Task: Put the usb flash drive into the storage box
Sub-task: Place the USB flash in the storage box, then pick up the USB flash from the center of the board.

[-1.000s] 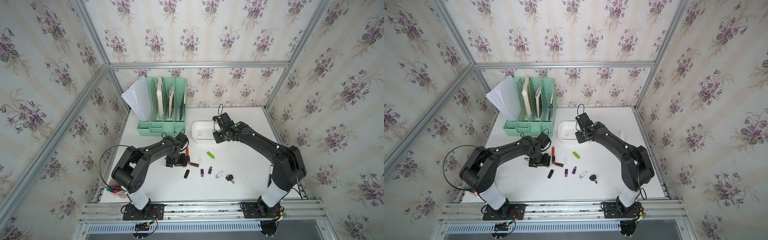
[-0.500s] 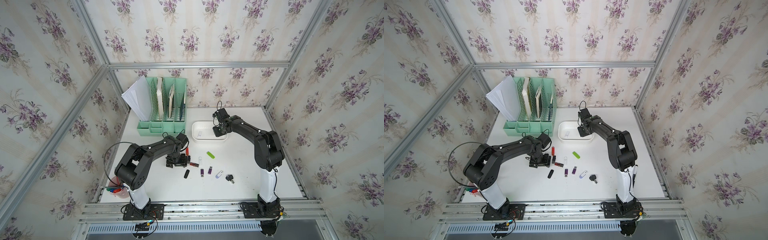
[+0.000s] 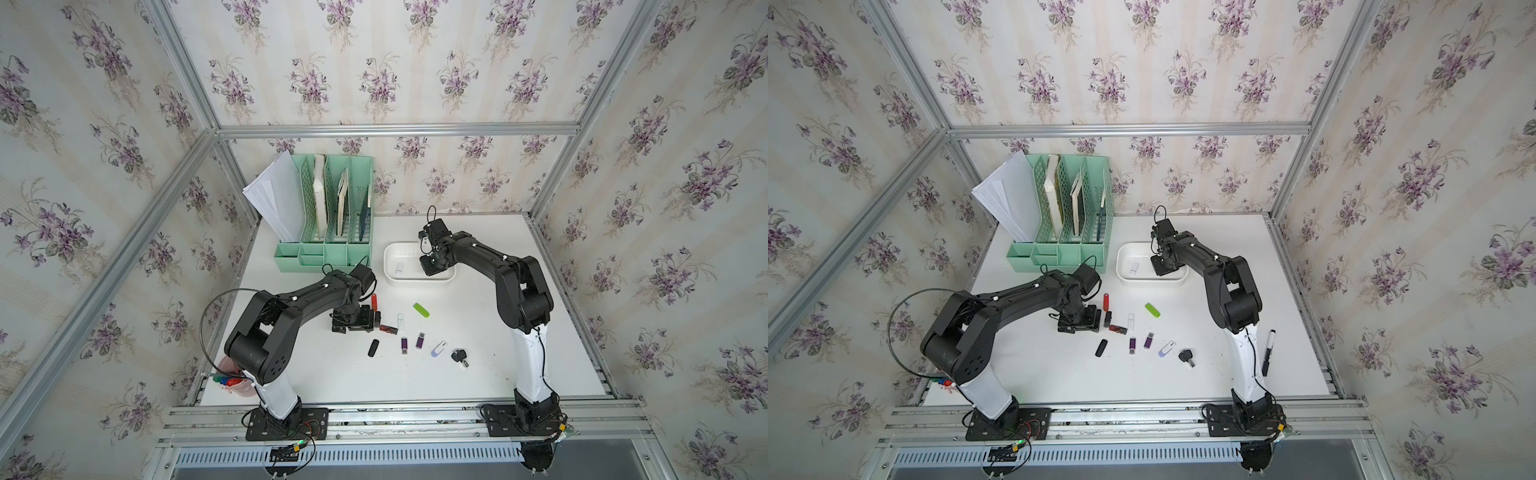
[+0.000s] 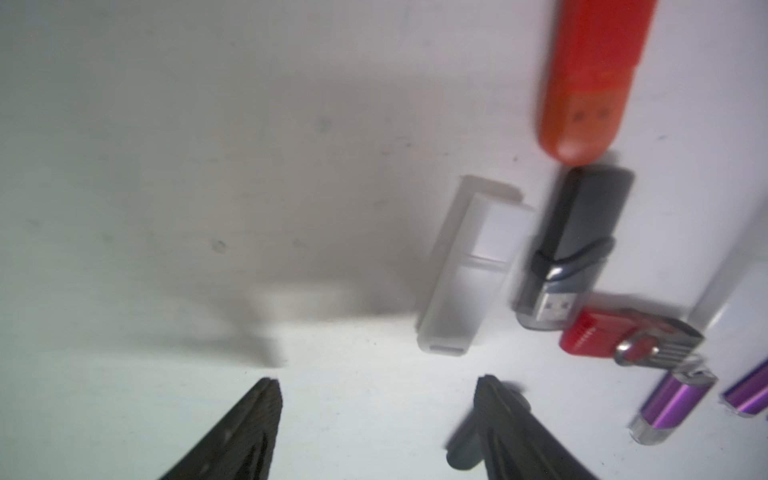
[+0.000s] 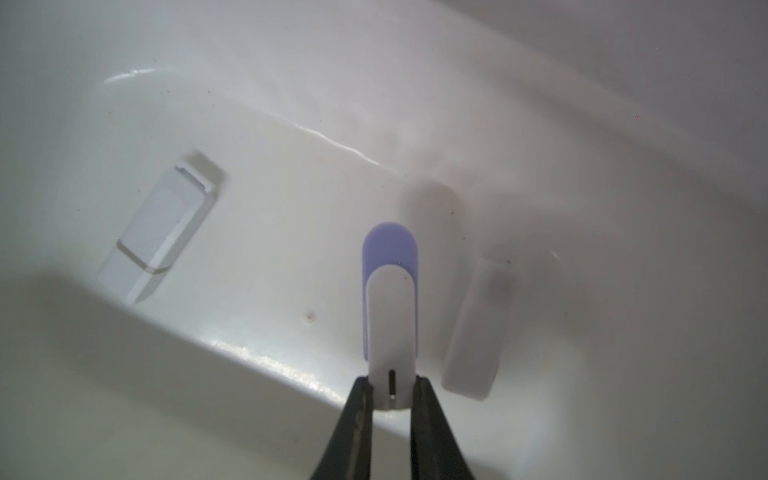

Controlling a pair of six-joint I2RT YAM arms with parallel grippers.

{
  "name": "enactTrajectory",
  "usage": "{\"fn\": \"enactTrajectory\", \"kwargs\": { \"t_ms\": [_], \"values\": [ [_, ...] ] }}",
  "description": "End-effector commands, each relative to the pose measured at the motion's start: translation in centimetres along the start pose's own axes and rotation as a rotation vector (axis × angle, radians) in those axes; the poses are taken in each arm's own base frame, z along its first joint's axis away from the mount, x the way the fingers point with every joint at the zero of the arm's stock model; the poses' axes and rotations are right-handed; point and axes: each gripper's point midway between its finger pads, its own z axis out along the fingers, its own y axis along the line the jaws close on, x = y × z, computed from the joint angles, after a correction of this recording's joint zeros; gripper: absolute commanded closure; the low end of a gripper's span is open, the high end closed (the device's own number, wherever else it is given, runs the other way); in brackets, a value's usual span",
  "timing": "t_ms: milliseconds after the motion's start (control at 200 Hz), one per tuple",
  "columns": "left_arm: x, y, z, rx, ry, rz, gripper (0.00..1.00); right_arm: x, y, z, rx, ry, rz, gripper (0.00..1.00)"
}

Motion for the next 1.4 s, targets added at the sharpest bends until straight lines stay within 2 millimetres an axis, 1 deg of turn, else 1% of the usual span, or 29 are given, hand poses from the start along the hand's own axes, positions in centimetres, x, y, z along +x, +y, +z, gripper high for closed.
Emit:
{"fn": "enactTrajectory", "kwargs": {
  "t_ms": [0, 60, 135, 175, 240, 405, 659, 739, 794, 859, 1019, 1124, 1289, 1354, 1394],
  "values": [
    [-0.5, 0.1, -1.3, -0.009, -0.038, 0.009, 0.22, 0.2, -0.2, 0.5, 0.014, 0.022, -0.001, 0.85],
    [-0.7, 0.0, -1.8, -0.008, -0.048, 0.016, 0.22, 0.2, -0.3, 0.7, 0.020, 0.026, -0.001, 0.84],
    [-0.7, -0.1, -1.8, -0.006, -0.044, 0.020, 0.21, 0.5, -0.5, 1.1, 0.031, 0.043, 0.001, 0.82],
    [-0.7, -0.1, -1.6, -0.004, -0.037, 0.020, 0.21, 0.6, -0.6, 1.3, 0.034, 0.049, -0.001, 0.78],
    [-0.6, -0.2, -1.2, 0.003, -0.029, 0.016, 0.21, 0.8, -0.7, 1.6, 0.039, 0.061, 0.000, 0.68],
    [-0.9, -0.6, -0.4, 0.020, -0.025, 0.016, 0.21, 0.9, -0.7, 1.6, 0.040, 0.062, 0.001, 0.57],
    [-1.9, -1.3, 0.1, 0.023, -0.014, 0.043, 0.21, 0.4, -1.0, 0.9, 0.043, 0.046, 0.008, 0.50],
    [-2.3, -1.5, 0.4, 0.019, -0.008, 0.053, 0.22, 0.0, -1.0, 0.2, 0.044, 0.025, 0.015, 0.49],
    [-2.5, -1.6, 0.6, 0.017, -0.005, 0.061, 0.23, -0.5, -0.7, -0.6, 0.025, 0.006, 0.015, 0.48],
    [-2.6, -1.7, 0.8, 0.014, 0.001, 0.066, 0.24, -1.1, -0.4, -2.0, 0.008, -0.025, 0.024, 0.47],
    [-2.7, -1.6, 1.4, 0.007, 0.012, 0.069, 0.26, -2.3, -0.7, -5.7, 0.019, -0.096, 0.031, 0.46],
    [-2.7, -1.6, 1.3, 0.003, 0.011, 0.071, 0.28, -2.5, -1.1, -7.3, 0.042, -0.118, 0.030, 0.46],
    [-2.6, -1.3, 1.3, -0.010, 0.014, 0.071, 0.31, -2.7, -2.3, -8.8, 0.071, -0.140, 0.051, 0.45],
    [-2.4, -1.3, 1.4, -0.011, 0.015, 0.072, 0.37, -2.7, -2.7, -9.0, 0.074, -0.145, 0.062, 0.45],
    [-2.4, -1.2, 1.4, -0.014, 0.018, 0.070, 0.38, -2.6, -3.1, -9.2, 0.078, -0.144, 0.069, 0.45]
  ]
}}
